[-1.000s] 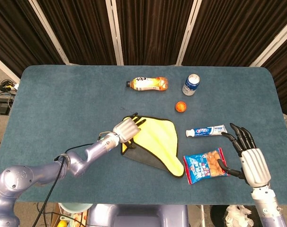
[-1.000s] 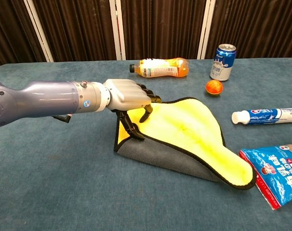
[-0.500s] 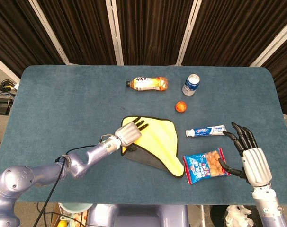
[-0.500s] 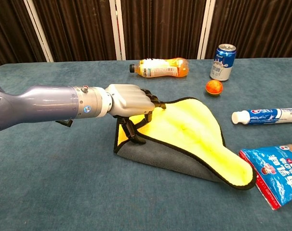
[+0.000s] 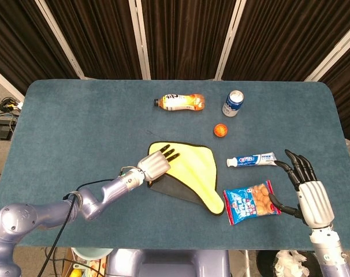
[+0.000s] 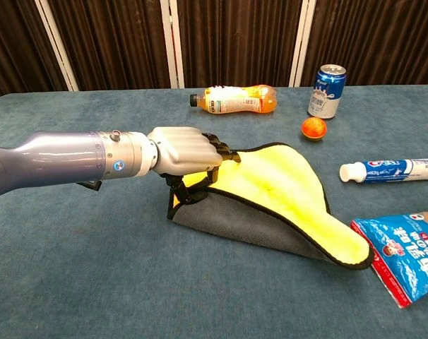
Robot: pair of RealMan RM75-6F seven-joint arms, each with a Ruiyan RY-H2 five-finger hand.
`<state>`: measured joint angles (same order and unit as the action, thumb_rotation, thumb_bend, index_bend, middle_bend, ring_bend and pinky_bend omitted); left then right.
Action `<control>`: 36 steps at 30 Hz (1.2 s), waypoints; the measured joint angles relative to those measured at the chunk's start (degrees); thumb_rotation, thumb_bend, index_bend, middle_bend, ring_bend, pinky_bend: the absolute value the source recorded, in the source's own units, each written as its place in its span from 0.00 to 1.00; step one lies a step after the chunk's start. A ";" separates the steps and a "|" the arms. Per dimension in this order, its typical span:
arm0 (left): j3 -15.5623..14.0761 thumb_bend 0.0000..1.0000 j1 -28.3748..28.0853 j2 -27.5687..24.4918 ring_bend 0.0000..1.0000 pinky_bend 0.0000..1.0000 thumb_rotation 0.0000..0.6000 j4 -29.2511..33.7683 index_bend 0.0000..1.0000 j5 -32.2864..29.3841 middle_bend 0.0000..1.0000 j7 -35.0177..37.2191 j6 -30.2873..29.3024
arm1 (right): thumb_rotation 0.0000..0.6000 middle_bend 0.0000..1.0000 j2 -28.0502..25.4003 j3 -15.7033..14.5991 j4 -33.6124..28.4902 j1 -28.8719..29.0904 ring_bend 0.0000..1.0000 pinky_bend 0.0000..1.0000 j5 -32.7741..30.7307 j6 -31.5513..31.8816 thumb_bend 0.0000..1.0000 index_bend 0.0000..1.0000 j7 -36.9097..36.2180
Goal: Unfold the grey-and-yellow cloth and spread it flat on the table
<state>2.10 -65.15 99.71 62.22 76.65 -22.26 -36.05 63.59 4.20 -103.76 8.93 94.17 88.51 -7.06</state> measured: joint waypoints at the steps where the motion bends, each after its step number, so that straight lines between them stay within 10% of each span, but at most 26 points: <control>1: 0.03 0.60 0.06 0.14 0.00 0.05 1.00 -0.14 0.70 0.09 0.00 0.04 -0.17 | 1.00 0.00 -0.07 0.00 -0.02 -0.08 0.00 0.00 0.06 0.17 0.32 0.18 -0.01; 22: 0.83 0.61 3.51 -6.56 0.00 0.05 1.00 10.81 0.72 4.88 0.02 3.91 -9.41 | 1.00 0.00 -0.59 -0.86 -2.93 -1.40 0.00 0.00 2.90 2.13 0.32 0.18 2.90; 36: -8.40 0.61 9.30 -17.67 0.00 0.05 1.00 24.67 0.70 10.79 0.02 11.57 -8.94 | 1.00 0.00 0.42 -1.40 -4.99 -1.59 0.00 0.00 3.73 1.34 0.32 0.18 6.00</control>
<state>-6.30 -55.85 82.04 86.89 87.44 -10.69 -44.99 64.01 2.80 -108.75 7.34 97.89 89.84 -1.06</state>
